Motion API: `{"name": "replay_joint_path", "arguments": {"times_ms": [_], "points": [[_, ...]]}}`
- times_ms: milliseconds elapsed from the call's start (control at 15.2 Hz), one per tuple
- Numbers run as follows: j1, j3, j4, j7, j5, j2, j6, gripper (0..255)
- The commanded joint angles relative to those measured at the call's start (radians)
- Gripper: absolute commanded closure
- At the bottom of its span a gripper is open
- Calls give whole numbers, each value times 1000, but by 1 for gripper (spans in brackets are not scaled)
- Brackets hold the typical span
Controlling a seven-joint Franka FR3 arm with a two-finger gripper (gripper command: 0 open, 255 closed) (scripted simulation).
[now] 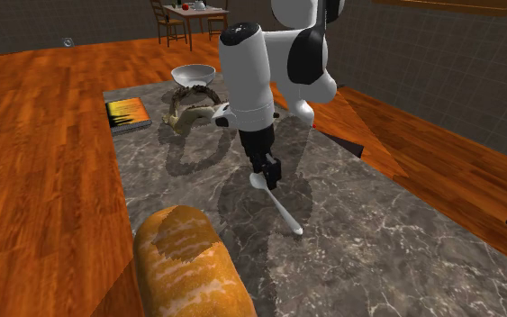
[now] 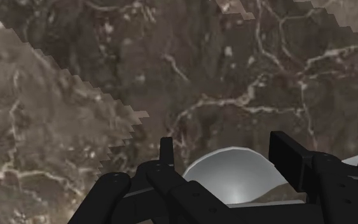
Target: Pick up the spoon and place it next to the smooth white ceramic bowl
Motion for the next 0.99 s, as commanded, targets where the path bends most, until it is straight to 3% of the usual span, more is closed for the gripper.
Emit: {"name": "replay_joint_path", "arguments": {"times_ms": [0, 924], "points": [[0, 0, 0, 0, 0, 0, 0, 255], [-2, 0, 153, 16, 0, -18, -169, 255]]}}
